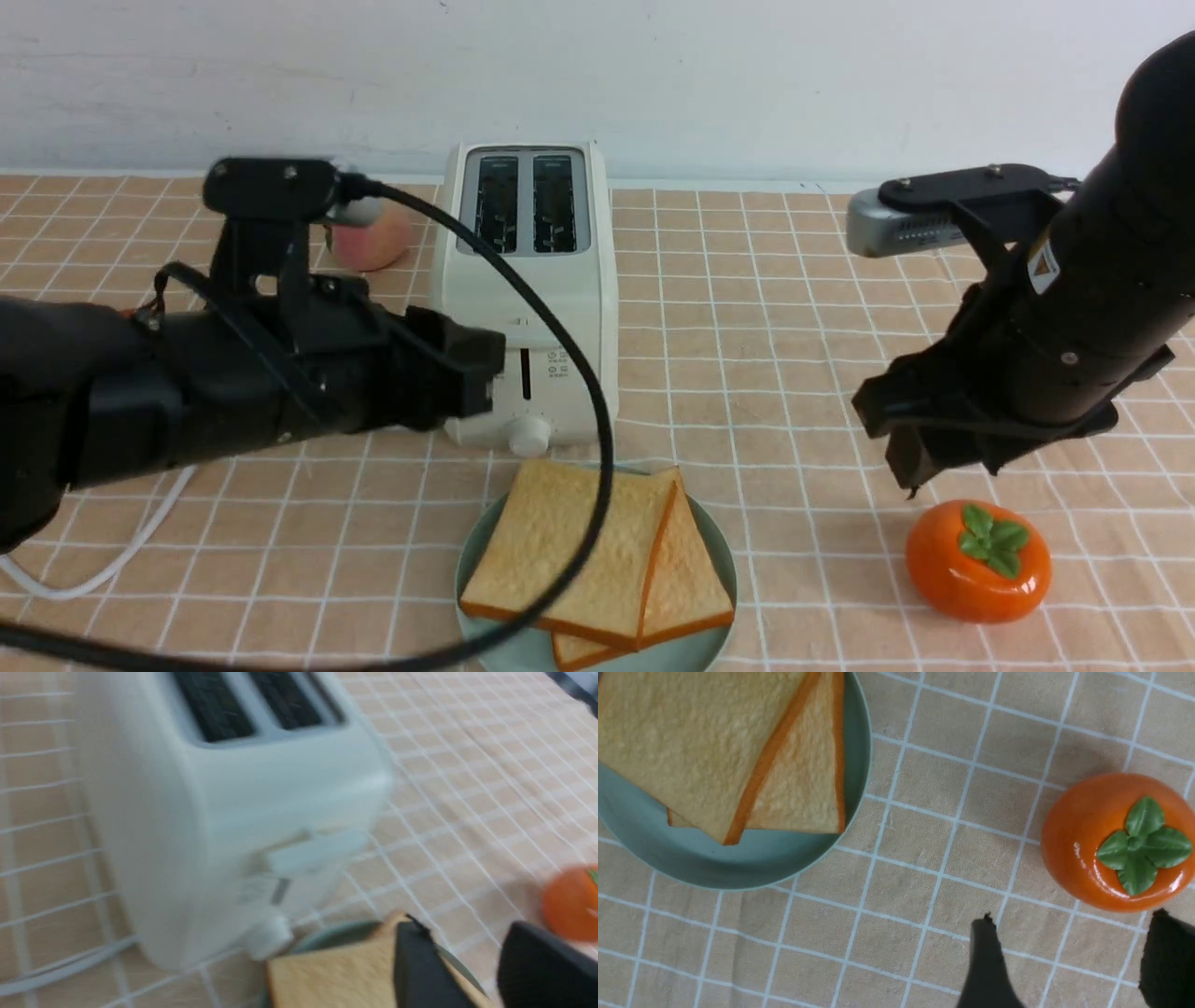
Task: Take toasted bread from bread machine on light coffee tablecloth place on plate.
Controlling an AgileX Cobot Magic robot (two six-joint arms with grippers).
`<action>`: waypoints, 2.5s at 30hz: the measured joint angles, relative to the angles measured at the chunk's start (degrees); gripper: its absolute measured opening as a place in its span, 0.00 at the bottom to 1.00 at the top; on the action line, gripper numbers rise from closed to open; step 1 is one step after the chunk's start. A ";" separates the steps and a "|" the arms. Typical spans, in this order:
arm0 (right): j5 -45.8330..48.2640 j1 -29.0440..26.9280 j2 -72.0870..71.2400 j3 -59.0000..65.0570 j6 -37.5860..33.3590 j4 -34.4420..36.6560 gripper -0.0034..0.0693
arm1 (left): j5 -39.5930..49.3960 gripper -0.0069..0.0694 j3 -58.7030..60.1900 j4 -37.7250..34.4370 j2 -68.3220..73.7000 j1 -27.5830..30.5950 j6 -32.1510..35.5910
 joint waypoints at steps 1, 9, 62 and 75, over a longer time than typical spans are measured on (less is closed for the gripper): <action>-0.06 0.00 0.00 0.00 0.00 0.00 0.60 | 3.93 0.17 0.00 3.25 -0.13 0.00 -0.90; 0.59 0.05 0.00 0.00 0.00 -2.31 0.31 | 27.25 0.07 -5.06 44.00 -0.19 5.01 -36.30; -31.34 0.05 -72.44 59.07 61.48 -61.20 0.05 | 19.14 0.07 13.86 75.80 -51.51 7.40 -88.79; -31.38 0.05 -72.44 59.07 61.48 -61.37 0.06 | 5.08 0.08 31.74 81.83 -71.10 15.62 -86.73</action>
